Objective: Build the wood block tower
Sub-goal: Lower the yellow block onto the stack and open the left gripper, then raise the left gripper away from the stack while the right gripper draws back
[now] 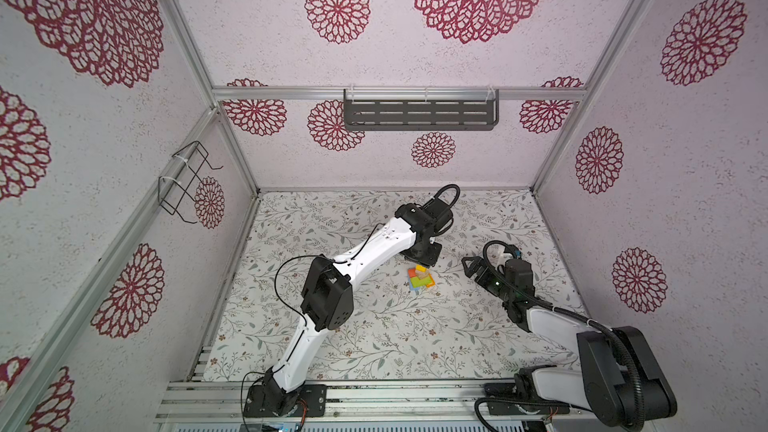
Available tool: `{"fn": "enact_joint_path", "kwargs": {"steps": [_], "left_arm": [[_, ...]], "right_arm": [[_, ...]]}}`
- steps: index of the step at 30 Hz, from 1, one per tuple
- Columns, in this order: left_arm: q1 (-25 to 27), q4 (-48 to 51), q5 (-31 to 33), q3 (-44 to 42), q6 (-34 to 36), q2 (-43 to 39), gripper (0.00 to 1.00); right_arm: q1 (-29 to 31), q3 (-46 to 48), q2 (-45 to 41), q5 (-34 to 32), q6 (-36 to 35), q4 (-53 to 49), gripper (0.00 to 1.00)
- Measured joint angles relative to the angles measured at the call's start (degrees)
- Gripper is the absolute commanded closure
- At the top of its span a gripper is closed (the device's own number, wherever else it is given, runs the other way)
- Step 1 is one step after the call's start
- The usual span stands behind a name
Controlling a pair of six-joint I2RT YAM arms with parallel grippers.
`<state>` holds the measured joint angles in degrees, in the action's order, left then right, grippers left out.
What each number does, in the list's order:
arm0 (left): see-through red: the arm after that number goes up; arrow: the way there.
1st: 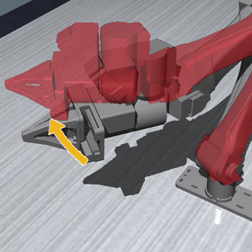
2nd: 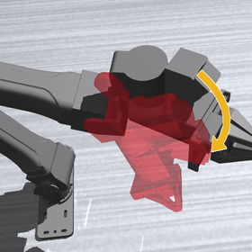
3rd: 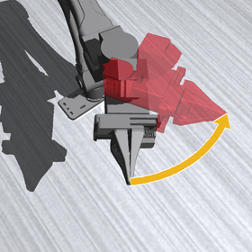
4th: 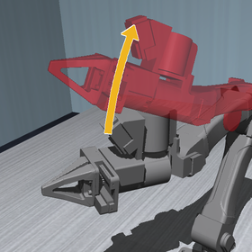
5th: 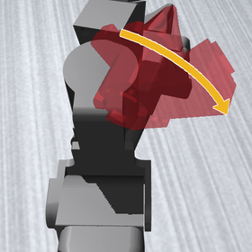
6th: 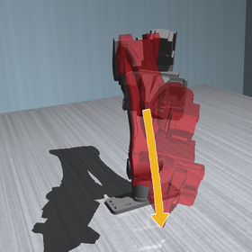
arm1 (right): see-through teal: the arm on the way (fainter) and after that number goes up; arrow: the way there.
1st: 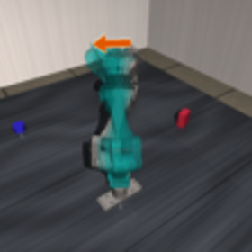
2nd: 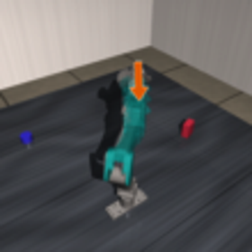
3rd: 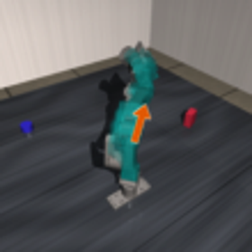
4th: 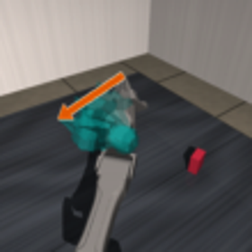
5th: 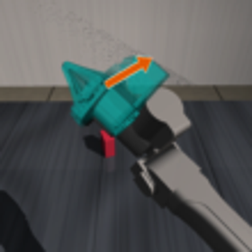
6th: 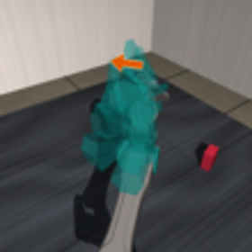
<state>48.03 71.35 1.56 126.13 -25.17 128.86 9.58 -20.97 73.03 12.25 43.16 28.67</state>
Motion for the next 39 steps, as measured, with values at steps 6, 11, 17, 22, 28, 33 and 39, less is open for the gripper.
{"fn": "enact_joint_path", "kwargs": {"steps": [6,11,17,22,28,33,39], "left_arm": [[0.00,0.20,0.04,0.15,0.02,0.28,0.73],[0.00,0.52,0.09,0.59,0.02,0.55,0.70],[0.00,0.70,0.09,0.92,0.04,0.72,0.63],[0.00,0.79,0.02,1.01,0.20,1.11,0.49],[0.04,0.87,0.04,1.01,0.24,1.16,0.35],[0.09,0.87,0.09,1.01,0.39,1.16,0.31],[0.11,0.90,0.52,1.01,0.81,1.16,0.24]], "right_arm": [[0.00,0.00,0.00,0.00,0.00,0.00,0.01],[0.00,0.00,0.00,0.00,0.00,0.00,0.01],[0.00,0.00,0.00,0.00,-0.02,-0.02,0.01],[0.00,0.00,-0.02,0.00,-0.04,-0.11,0.01],[0.00,0.00,0.00,0.02,-0.04,-0.22,0.01],[0.00,-0.02,0.00,0.02,-0.04,-0.24,0.01],[0.00,-0.02,0.00,0.07,-0.09,-0.28,0.01]]}}
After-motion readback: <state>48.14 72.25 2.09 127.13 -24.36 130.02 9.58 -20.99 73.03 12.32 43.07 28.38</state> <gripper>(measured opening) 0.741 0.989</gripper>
